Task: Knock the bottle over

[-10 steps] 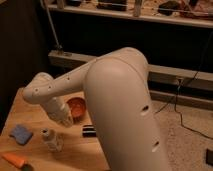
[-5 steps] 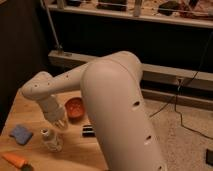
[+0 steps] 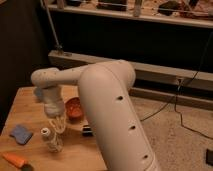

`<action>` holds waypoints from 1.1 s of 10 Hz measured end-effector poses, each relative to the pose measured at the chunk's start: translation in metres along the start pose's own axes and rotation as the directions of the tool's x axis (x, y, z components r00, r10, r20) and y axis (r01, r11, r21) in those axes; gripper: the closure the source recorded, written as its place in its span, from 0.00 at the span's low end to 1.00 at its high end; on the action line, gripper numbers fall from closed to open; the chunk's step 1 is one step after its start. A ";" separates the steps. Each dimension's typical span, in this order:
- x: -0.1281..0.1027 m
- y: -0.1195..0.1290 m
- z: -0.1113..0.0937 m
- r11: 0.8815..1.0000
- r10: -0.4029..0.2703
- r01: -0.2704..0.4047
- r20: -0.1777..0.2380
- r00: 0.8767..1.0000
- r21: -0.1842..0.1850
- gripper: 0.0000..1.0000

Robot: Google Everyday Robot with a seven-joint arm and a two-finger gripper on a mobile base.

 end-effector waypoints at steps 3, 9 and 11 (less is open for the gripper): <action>-0.023 -0.010 -0.004 0.999 0.052 -0.053 -0.063 0.997 -0.012 1.00; -0.042 0.006 -0.029 0.997 -0.015 0.006 0.102 0.995 0.081 1.00; -0.032 0.013 -0.027 0.998 -0.020 0.014 0.104 0.994 0.063 1.00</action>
